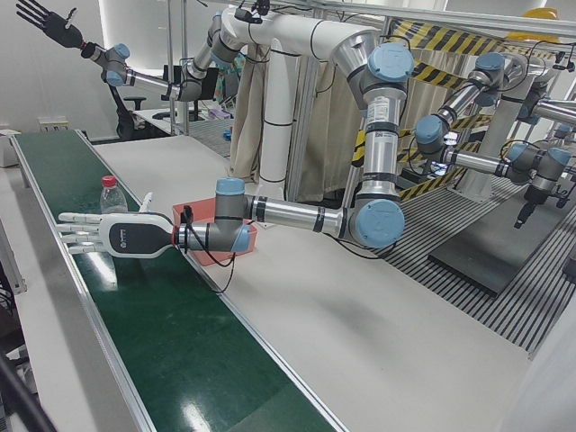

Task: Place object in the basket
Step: 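Close the left hand around the bottle and lift it off the belt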

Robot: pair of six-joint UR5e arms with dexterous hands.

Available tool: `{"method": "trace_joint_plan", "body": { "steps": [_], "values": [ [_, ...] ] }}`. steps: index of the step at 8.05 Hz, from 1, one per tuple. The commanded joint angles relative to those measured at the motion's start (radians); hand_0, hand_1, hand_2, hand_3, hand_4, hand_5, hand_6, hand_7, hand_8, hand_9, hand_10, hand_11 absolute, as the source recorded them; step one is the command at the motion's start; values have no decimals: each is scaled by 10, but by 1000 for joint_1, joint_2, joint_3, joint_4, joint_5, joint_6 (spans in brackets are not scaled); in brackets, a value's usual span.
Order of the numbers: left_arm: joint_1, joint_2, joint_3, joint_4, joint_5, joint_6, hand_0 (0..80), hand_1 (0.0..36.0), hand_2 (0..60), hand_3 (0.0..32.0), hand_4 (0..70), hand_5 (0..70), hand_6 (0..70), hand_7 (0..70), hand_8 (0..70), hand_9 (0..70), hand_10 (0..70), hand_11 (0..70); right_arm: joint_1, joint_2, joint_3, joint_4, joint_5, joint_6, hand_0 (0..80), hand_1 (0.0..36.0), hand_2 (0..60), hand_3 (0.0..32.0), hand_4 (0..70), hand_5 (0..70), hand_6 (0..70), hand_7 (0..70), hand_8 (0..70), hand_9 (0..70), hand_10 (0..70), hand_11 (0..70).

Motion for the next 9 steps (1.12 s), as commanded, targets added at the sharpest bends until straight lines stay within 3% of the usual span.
{"method": "trace_joint_plan", "body": {
  "steps": [1,2,3,4,5,6,7,8,9],
  "values": [
    [1,-13,0,6,1,0,513,31,0,32,0,55,0,0,3,14,0,11,0,0,0,-1,0,0,0,0,0,0,0,0,0,0,0,0,0,0],
    [1,-19,0,6,2,-6,510,32,0,20,0,74,0,0,12,25,7,23,0,0,0,1,0,0,0,0,0,0,0,0,0,0,0,0,0,0],
    [3,-26,9,19,2,-5,524,65,0,0,0,194,7,0,55,84,62,106,0,0,0,1,0,0,0,0,0,0,0,0,0,0,0,0,0,0],
    [-2,-39,26,33,2,-3,552,116,0,0,143,376,73,98,142,216,256,386,0,0,0,1,0,0,0,0,0,0,0,0,0,0,0,0,0,0],
    [-3,-40,28,42,2,-2,646,97,0,0,601,641,460,495,529,700,582,700,0,0,0,1,0,0,0,0,0,0,0,0,0,0,0,0,0,0],
    [-5,-45,28,52,3,0,657,79,0,0,625,700,684,700,700,700,675,700,0,0,0,-1,0,0,0,0,0,0,0,0,0,0,0,0,0,0],
    [-8,-46,26,53,3,0,632,105,8,0,634,700,700,700,700,700,695,700,0,0,0,1,0,0,0,0,0,0,0,0,0,0,0,0,0,0],
    [-11,-46,18,55,3,-5,630,120,71,0,606,700,700,700,700,700,686,700,0,0,0,1,0,0,0,0,0,0,0,0,0,0,0,0,0,0],
    [-11,-55,9,59,9,-9,628,123,67,0,541,700,700,700,700,700,673,700,0,0,0,1,0,0,0,0,0,0,0,0,0,0,0,0,0,0]
  ]
}}
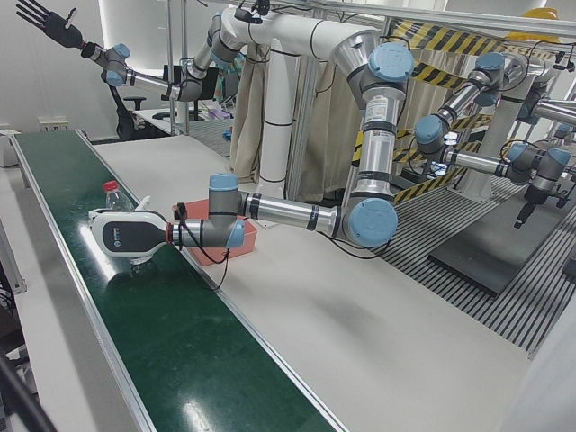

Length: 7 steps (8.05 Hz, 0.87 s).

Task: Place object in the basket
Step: 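Close the left hand around the bottle and lift it off the belt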

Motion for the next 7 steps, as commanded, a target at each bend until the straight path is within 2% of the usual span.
{"method": "trace_joint_plan", "body": {
  "steps": [1,3,5,7],
  "values": [
    [1,-36,-34,37,29,-7,625,128,104,0,554,700,700,700,700,700,670,700,0,0,0,-1,0,0,0,0,0,0,0,0,0,0,0,0,0,0],
    [12,-83,-139,145,35,-7,628,139,100,0,495,700,700,700,700,700,642,700,0,0,0,0,0,0,0,0,0,0,0,0,0,0,0,0,0,0],
    [82,-89,-277,247,46,-7,638,157,133,0,492,700,683,700,700,700,624,700,0,0,0,0,0,0,0,0,0,0,0,0,0,0,0,0,0,0],
    [164,-86,-359,273,48,-7,642,166,145,0,497,700,666,700,700,700,604,700,0,0,0,-1,0,0,0,0,0,0,0,0,0,0,0,0,0,0]
  ]
}}
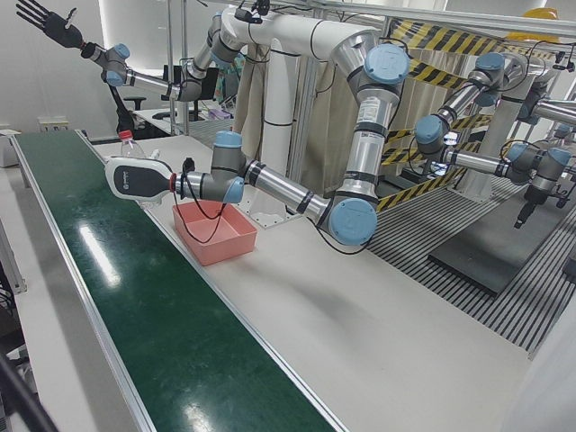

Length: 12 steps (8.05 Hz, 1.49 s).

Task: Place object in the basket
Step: 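Carry the held bottle toward the robot and over the pink tray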

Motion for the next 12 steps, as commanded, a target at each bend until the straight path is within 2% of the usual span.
{"method": "trace_joint_plan", "body": {
  "steps": [1,2,4,5,6,8,9,10,11,12],
  "values": [
    [129,1,-126,69,4,5,641,161,115,0,484,700,640,700,700,700,586,700,0,0,0,-1,0,0,0,0,0,0,0,0,0,0,0,0,0,0],
    [166,1,-140,76,2,9,653,159,58,0,438,700,605,685,700,700,559,700,0,0,0,-1,0,0,0,0,0,0,0,0,0,0,0,0,0,0],
    [275,-1,-137,76,-4,23,681,164,12,0,399,686,558,644,700,700,527,700,0,0,0,-1,0,0,0,0,0,0,0,0,0,0,0,0,0,0],
    [321,-7,-135,77,-12,90,685,162,0,0,389,679,547,634,700,700,523,700,0,0,0,-1,0,0,0,0,0,0,0,0,0,0,0,0,0,0],
    [338,2,-137,77,-47,110,668,158,0,0,390,676,551,637,700,700,529,700,0,0,0,-1,0,0,0,0,0,0,0,0,0,0,0,0,0,0],
    [354,8,-137,57,-62,110,642,149,0,0,369,649,534,621,700,700,526,700,0,0,0,0,0,0,0,0,0,0,0,0,0,0,0,0,0,0],
    [357,11,-135,57,-62,121,636,125,0,0,367,613,498,583,663,700,497,700,0,0,0,-1,0,0,0,0,0,0,0,0,0,0,0,0,0,0],
    [360,16,-137,54,-67,139,632,93,0,0,345,557,429,515,580,700,459,654,0,0,0,-1,0,0,0,0,0,0,0,0,0,0,0,0,0,0],
    [357,39,-138,33,-67,137,581,73,0,0,292,452,298,412,456,610,380,543,0,0,0,0,0,0,0,0,0,0,0,0,0,0,0,0,0,0],
    [355,80,-140,-4,-67,127,526,32,0,0,224,363,180,279,321,444,286,419,0,0,0,-1,0,0,0,0,0,0,0,0,0,0,0,0,0,0]
  ]
}}
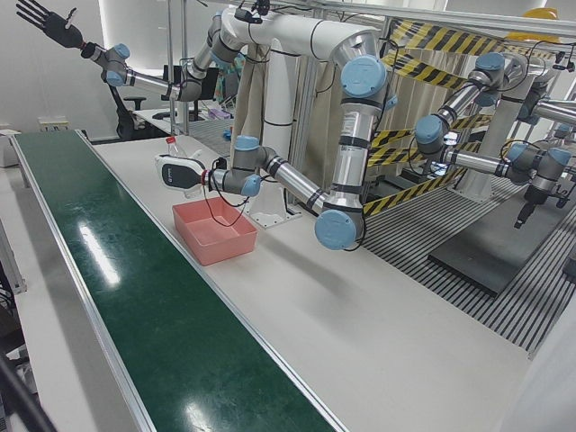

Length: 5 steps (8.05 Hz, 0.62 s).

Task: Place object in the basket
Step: 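Lower the bottle into the pink tray and open the left hand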

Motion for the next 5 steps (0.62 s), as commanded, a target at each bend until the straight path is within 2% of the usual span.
{"method": "trace_joint_plan", "body": {
  "steps": [1,3,5],
  "values": [
    [-4,78,-26,-49,1,-2,498,0,0,0,200,329,133,193,249,332,245,359,0,0,0,1,0,0,0,0,0,0,0,0,0,0,0,0,0,0],
    [-20,86,-59,-34,3,-2,480,0,0,0,169,304,74,64,138,165,166,243,0,0,0,-1,0,0,0,0,0,0,0,0,0,0,0,0,0,0],
    [-15,124,-113,-33,0,-4,471,0,0,0,155,289,53,29,107,133,143,208,0,0,0,1,0,0,0,0,0,0,0,0,0,0,0,0,0,0]
  ]
}}
